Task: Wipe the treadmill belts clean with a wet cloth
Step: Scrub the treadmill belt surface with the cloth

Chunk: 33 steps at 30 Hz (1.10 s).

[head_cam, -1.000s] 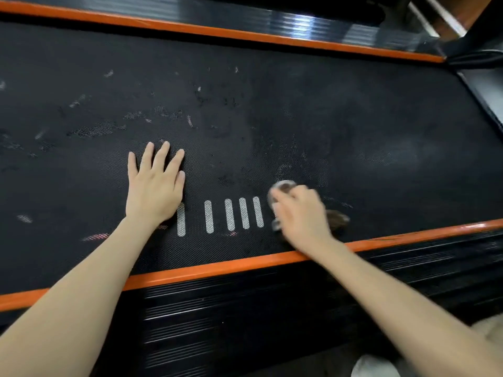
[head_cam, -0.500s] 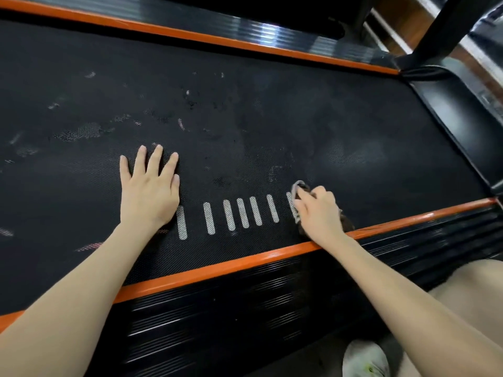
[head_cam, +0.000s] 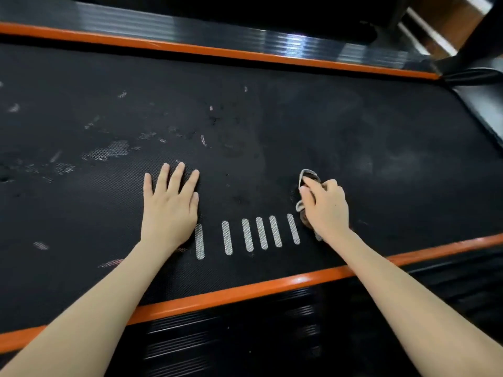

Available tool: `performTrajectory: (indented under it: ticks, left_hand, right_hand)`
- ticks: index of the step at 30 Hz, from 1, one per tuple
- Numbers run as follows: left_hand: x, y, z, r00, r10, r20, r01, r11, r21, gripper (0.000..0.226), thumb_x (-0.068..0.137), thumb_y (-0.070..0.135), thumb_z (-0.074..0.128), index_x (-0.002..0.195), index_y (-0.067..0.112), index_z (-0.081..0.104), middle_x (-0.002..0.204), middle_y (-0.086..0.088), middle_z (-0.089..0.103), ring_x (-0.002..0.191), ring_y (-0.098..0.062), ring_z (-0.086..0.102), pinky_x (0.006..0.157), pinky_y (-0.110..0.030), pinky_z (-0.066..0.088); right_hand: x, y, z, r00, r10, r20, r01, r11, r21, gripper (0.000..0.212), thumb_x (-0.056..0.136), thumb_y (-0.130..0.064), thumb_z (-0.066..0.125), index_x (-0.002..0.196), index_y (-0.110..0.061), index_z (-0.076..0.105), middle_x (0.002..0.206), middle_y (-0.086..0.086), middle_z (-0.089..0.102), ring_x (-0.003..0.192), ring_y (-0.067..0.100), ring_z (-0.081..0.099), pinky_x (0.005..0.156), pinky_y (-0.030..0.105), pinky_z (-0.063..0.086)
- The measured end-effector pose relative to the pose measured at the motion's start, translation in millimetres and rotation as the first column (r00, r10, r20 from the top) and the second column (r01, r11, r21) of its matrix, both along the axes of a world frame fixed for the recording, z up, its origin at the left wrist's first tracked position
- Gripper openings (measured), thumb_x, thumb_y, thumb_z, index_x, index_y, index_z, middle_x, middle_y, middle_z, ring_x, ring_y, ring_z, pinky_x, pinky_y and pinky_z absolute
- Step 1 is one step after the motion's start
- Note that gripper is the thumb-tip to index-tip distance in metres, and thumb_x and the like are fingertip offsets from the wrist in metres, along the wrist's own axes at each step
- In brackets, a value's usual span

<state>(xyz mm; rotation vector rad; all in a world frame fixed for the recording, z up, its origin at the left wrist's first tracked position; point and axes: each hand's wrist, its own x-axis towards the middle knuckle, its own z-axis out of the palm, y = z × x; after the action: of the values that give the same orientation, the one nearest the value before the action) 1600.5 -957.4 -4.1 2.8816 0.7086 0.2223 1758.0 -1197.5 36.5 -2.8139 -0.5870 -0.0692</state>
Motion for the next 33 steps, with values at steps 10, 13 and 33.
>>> performTrajectory:
  ticks: [10, 13, 33]
  left_hand:
    - [38, 41, 23, 0.995, 0.084, 0.044, -0.088, 0.991, 0.098, 0.052, 0.092, 0.034, 0.027, 0.129, 0.011, 0.056, 0.134, -0.015, 0.053, 0.127, -0.036, 0.044, 0.108, -0.052, 0.025]
    - [62, 60, 21, 0.992, 0.109, -0.066, -0.101, 0.989, 0.108, 0.049, 0.100, 0.034, 0.026, 0.144, 0.017, 0.039, 0.151, -0.011, 0.033, 0.142, -0.033, 0.022, 0.116, -0.051, 0.008]
    - [96, 77, 2, 0.985, 0.157, -0.067, -0.153, 0.986, 0.064, 0.066, 0.091, 0.045, 0.009, 0.145, 0.019, 0.035, 0.153, -0.008, 0.031, 0.143, -0.031, 0.019, 0.115, -0.053, 0.009]
  right_hand:
    - [8, 29, -25, 0.747, 0.619, 0.241, -0.645, 0.764, 0.037, 0.044, 0.089, -0.037, 0.047, 0.115, -0.007, 0.066, 0.081, 0.009, 0.054, 0.067, 0.027, 0.051, 0.051, 0.038, 0.047]
    - [58, 82, -28, 0.813, 0.498, 0.301, -0.537, 0.842, 0.057, 0.043, 0.089, -0.035, 0.045, 0.111, -0.006, 0.067, 0.081, 0.014, 0.056, 0.068, 0.033, 0.052, 0.053, 0.035, 0.043]
    - [37, 100, -17, 0.378, 0.907, 0.188, -0.922, 0.387, -0.013, 0.029, 0.090, -0.034, 0.050, 0.100, -0.014, 0.067, 0.083, 0.008, 0.055, 0.073, 0.026, 0.048, 0.059, 0.037, 0.038]
